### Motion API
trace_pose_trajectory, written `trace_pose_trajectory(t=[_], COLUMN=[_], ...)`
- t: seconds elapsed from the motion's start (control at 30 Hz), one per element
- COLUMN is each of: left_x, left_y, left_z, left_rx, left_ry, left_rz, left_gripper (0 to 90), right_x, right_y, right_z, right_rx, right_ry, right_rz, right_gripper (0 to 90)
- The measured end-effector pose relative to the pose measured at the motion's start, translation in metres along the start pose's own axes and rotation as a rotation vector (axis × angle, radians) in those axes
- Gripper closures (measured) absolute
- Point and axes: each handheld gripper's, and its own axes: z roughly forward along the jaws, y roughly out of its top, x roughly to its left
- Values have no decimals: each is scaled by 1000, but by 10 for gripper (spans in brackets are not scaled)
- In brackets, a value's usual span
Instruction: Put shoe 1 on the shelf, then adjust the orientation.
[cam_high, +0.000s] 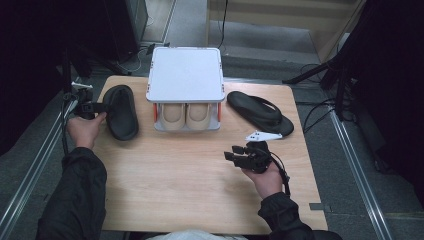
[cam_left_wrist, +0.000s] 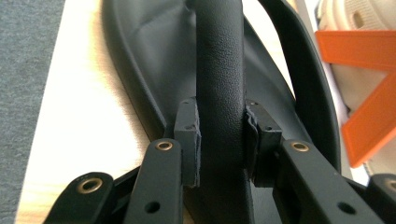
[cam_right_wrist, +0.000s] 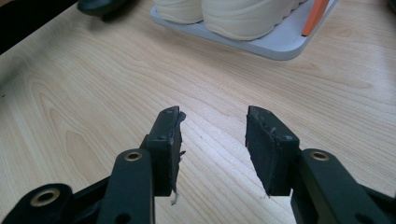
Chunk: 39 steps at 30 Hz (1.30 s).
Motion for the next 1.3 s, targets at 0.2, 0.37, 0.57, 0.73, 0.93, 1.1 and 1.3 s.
trace_pose_trajectory(t=[0.2,0.37,0.57,0.73,0.93,1.1,1.3], left_x=[-3,-10,-17,-19,-21,-25,-36], left_y=[0,-2,-7,-13,-24,-39,-56], left_z=[-10,-20,-35,-48,-61,-70,-80], left_rx=[3,1,-6,-3,2,4,6], left_ry=[-14,-18,-40,-58,-64,-78,-73], left_rz=[17,38,49,47,47,57,98], left_gripper=[711,710,710,709,708,708,708], right_x=[0,0,-2,-3,-4,-5,-7], right_y=[1,1,1,2,5,8,11], right_z=[0,-1,-2,-2,-2,-2,0], right_rx=[-1,-4,-9,-11,-10,-16,-14], right_ry=[4,7,6,7,14,12,7], right_rz=[-3,0,7,3,2,2,-8], right_gripper=[558,557,556,556,556,554,553])
